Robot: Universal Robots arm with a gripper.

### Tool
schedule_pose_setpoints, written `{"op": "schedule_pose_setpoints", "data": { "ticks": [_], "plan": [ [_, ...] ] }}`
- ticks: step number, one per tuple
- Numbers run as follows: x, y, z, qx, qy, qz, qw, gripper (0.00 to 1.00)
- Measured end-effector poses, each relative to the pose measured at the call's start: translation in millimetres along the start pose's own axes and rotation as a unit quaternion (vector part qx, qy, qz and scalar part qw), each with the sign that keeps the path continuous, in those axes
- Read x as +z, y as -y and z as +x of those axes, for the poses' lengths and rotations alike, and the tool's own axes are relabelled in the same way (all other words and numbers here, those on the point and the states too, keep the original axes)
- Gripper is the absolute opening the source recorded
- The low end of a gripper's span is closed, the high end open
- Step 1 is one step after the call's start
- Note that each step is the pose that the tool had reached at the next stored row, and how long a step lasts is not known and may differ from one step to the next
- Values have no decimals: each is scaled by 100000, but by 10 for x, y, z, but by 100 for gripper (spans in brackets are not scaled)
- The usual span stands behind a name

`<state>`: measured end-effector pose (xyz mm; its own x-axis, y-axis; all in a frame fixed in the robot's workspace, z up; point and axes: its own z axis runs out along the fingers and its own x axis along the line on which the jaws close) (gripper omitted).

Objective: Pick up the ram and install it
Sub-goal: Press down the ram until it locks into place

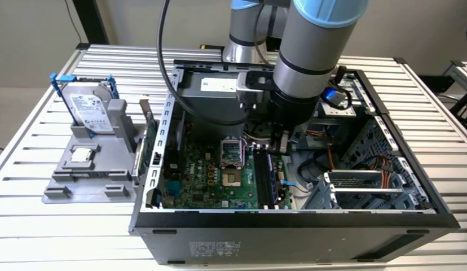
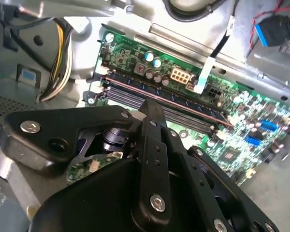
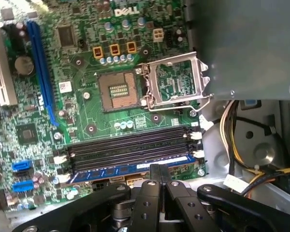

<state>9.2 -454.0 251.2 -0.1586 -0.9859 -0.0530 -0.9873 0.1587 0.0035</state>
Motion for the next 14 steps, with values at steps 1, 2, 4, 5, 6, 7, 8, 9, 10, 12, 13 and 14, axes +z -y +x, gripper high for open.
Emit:
{"op": "schedule_pose_setpoints", "data": {
  "ticks": [1, 2, 4, 5, 6, 7, 8, 9, 10, 12, 13, 14],
  "plan": [
    [0, 0, 0, -812, 10, 30, 99997, 0],
    [0, -1, 0, -1530, 27, 92, 99988, 0],
    [1, 0, 0, -3122, 61, 251, 99951, 0],
    [0, 0, 1, -3781, 68, 315, 99928, 0],
    [-1, 1, 3, -4322, 67, 365, 99906, 0],
    [0, 1, 8, -4653, 76, 393, 99891, 0],
    [0, 1, 12, -4704, 45, 402, 99888, 0],
    [-1, 3, 21, -4714, 21, 403, 99888, 0],
    [-1, 5, 35, -4713, 13, 405, 99888, 0],
    [-2, 11, 73, -4710, 9, 407, 99888, 0],
    [-3, 14, 91, -4711, 7, 406, 99888, 0],
    [-3, 17, 108, -4714, 1, 408, 99888, 0]
  ]
}}
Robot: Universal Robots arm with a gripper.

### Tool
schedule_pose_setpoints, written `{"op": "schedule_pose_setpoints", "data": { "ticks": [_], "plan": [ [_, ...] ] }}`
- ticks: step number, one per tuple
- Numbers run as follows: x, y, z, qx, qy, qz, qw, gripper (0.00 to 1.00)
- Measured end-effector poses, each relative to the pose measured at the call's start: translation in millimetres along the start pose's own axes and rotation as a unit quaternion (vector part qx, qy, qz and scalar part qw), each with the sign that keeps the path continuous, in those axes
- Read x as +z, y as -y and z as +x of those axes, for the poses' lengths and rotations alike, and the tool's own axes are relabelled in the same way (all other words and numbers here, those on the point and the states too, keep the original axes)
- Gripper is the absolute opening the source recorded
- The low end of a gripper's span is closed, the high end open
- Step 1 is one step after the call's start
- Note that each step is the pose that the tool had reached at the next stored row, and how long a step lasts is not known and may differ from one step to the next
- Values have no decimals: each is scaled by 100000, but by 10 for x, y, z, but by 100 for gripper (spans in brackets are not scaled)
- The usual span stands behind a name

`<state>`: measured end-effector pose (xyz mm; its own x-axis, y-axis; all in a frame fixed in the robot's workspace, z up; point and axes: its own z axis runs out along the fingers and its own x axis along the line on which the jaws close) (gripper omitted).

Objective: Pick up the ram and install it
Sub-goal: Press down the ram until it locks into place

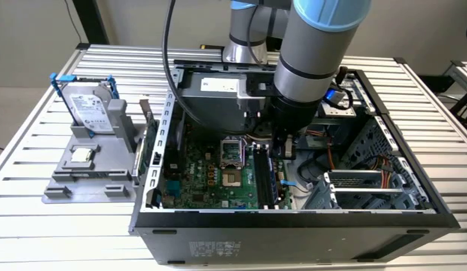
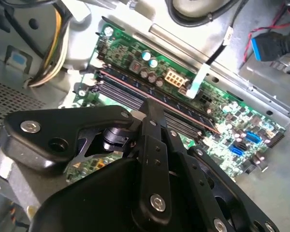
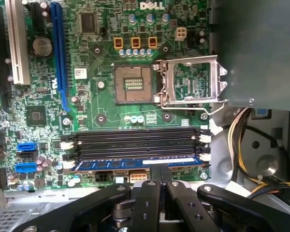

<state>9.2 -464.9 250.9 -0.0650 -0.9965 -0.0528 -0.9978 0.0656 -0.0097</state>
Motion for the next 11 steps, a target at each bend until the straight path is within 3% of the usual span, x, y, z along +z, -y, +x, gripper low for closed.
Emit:
{"op": "schedule_pose_setpoints", "data": {
  "ticks": [11],
  "plan": [
    [3, 11, 165, 0, -180, 2, 100000, 0]
  ]
}}
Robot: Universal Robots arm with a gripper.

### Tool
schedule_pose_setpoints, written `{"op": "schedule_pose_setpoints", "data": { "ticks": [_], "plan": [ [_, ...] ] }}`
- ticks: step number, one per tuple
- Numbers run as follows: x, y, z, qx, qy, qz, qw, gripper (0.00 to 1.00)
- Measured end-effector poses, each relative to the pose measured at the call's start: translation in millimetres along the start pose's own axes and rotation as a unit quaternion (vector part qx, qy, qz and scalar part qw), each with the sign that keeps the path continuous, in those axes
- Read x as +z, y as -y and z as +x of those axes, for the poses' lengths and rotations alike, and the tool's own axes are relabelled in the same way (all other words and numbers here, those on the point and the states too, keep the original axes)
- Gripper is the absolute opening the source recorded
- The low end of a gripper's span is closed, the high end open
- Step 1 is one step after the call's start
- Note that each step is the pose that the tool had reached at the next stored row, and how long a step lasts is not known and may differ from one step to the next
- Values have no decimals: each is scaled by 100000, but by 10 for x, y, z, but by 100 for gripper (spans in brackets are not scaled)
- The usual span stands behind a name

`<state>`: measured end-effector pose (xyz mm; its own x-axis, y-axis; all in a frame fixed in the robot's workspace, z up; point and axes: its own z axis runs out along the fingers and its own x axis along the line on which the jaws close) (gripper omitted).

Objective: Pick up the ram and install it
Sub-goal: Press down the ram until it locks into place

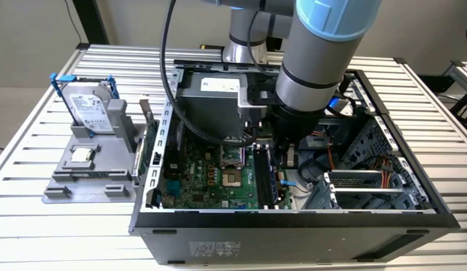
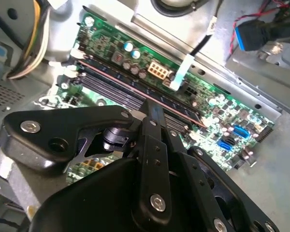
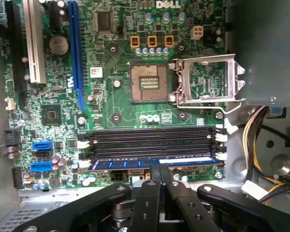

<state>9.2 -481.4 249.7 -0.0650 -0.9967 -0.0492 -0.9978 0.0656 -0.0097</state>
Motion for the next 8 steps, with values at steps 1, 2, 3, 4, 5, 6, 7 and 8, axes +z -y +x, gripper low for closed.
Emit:
{"op": "schedule_pose_setpoints", "data": {
  "ticks": [1, 2, 3, 4, 5, 6, 7, 8],
  "plan": [
    [0, 1, 16, 0, -2, -16, 100000, 0],
    [0, 1, 25, 2, 0, -49, 100000, 0],
    [0, 1, 25, 11, -5, -110, 100000, 0],
    [0, 1, 25, 14, -5, -125, 100000, 0],
    [2, 2, 25, 8, -6, -126, 100000, 0],
    [15, 0, 25, -6, 6, -97, 100000, 0],
    [33, -5, 27, -66, 11, -86, 100000, 0],
    [52, -10, 28, -110, 7, -82, 100000, 0]
  ]
}}
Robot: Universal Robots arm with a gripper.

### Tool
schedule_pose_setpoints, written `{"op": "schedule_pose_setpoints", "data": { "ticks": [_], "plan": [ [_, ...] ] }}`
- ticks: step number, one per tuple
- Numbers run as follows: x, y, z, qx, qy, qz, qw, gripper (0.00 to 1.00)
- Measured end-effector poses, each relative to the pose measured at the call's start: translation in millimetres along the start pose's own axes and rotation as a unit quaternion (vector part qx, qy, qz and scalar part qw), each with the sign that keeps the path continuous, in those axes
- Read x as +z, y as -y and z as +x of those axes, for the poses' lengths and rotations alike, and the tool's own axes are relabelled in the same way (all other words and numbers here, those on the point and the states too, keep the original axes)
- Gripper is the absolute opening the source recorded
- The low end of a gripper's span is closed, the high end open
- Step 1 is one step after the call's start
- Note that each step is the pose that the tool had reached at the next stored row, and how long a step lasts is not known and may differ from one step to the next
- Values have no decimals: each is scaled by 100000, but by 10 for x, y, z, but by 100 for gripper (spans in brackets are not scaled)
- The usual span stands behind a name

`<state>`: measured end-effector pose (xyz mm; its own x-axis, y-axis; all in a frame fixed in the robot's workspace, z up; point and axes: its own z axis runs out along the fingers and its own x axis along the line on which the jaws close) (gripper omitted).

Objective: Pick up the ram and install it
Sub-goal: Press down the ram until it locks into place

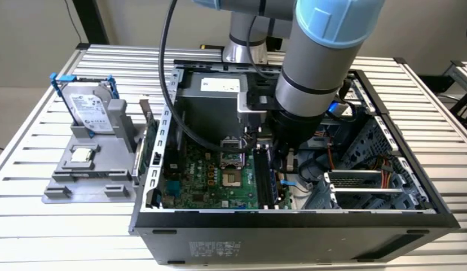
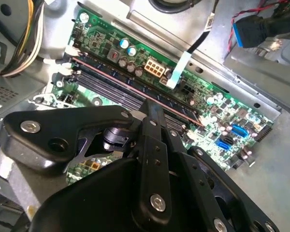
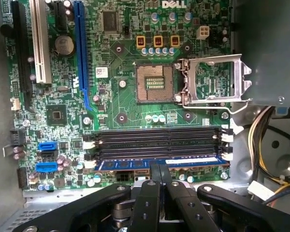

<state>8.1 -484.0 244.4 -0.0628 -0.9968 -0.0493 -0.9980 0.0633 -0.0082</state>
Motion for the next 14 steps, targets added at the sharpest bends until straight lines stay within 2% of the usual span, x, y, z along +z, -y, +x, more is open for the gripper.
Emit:
{"op": "schedule_pose_setpoints", "data": {
  "ticks": [10, 14],
  "plan": [
    [181, -10, -9, -68, -1, 8, 100000, 0],
    [249, -12, -13, -67, -89, -13, 100000, 0]
  ]
}}
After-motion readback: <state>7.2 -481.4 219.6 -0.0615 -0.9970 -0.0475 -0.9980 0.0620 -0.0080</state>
